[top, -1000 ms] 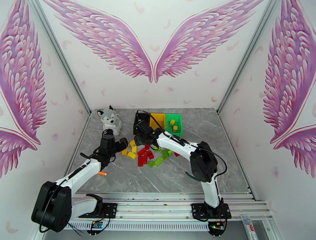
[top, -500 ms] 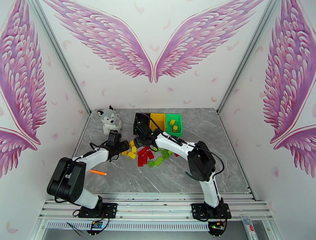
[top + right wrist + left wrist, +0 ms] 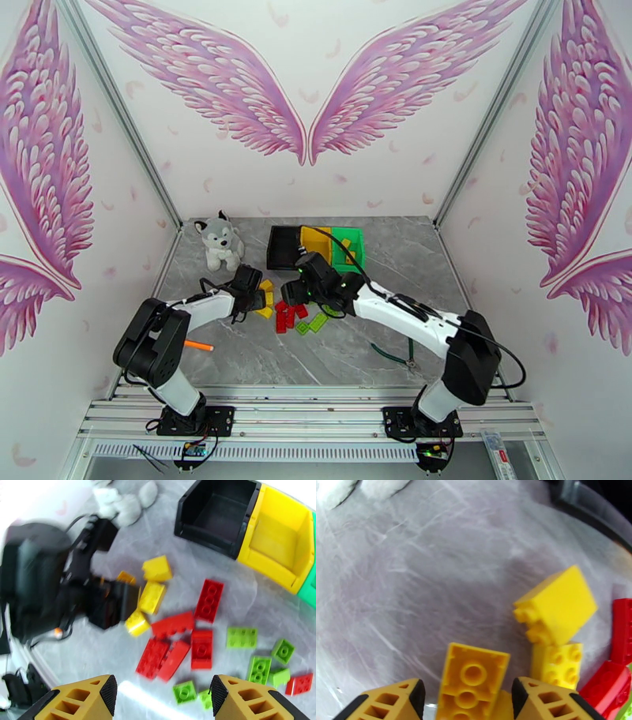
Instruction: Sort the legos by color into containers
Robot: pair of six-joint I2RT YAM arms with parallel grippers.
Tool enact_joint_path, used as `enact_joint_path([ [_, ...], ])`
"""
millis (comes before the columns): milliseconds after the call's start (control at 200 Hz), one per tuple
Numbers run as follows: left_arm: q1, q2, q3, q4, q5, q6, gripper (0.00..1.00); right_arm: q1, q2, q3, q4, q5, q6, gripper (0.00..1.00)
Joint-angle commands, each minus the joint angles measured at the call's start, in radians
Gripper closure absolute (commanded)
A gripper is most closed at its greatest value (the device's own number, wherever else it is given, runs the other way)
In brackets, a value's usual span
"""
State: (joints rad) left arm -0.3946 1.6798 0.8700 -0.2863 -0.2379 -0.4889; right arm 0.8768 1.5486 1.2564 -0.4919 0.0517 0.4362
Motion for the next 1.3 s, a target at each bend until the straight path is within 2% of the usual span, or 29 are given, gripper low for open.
enact_joint_path([
  [0, 0.000, 0.016, 0.042, -0.032, -0.051, 0.020, 0.37, 0.021, -0.093, -0.094, 0.062, 0.008, 0.026, 0.30],
  [150, -0.001, 0.040, 0.059, -0.030, -0.037, 0.031, 0.42, 0.020, -0.123, -0.110, 0.064, 0.057, 0.027, 0.31],
  [225, -0.003, 0.053, 0.068, -0.030, -0.028, 0.036, 0.46, 0.019, -0.098, -0.092, 0.039, 0.109, 0.027, 0.27],
  [395, -0.002, 0.066, 0.077, -0.031, -0.002, 0.041, 0.63, 0.018, 0.050, 0.081, -0.195, 0.365, 0.148, 0.25],
  [470, -0.003, 0.052, 0.077, -0.033, 0.005, 0.042, 0.70, 0.017, 0.104, 0.141, -0.272, 0.410, 0.140, 0.24],
  [590, 0.000, -0.009, 0.055, -0.030, 0.023, 0.040, 0.76, 0.018, 0.131, 0.142, -0.274, 0.511, 0.146, 0.22],
  [695, -0.001, -0.081, 0.035, -0.019, 0.098, 0.030, 0.78, 0.017, 0.120, 0.116, -0.252, 0.600, 0.157, 0.21],
  [830, -0.013, -0.163, 0.042, 0.026, 0.249, 0.006, 0.78, -0.012, 0.062, 0.094, -0.259, 0.538, 0.149, 0.22],
  [895, -0.033, -0.170, 0.074, 0.034, 0.303, -0.009, 0.78, -0.026, -0.004, 0.040, -0.196, 0.495, 0.108, 0.24],
  [965, -0.066, -0.157, 0.122, 0.051, 0.332, -0.026, 0.78, -0.045, -0.108, -0.061, -0.101, 0.477, 0.078, 0.17],
  [1100, -0.131, -0.062, 0.254, 0.091, 0.382, -0.054, 0.78, -0.108, -0.293, -0.184, -0.019, 0.487, 0.056, 0.12],
  [1295, -0.213, 0.150, 0.507, 0.142, 0.438, -0.082, 0.79, -0.191, -0.443, -0.273, 0.024, 0.497, 0.066, 0.09],
])
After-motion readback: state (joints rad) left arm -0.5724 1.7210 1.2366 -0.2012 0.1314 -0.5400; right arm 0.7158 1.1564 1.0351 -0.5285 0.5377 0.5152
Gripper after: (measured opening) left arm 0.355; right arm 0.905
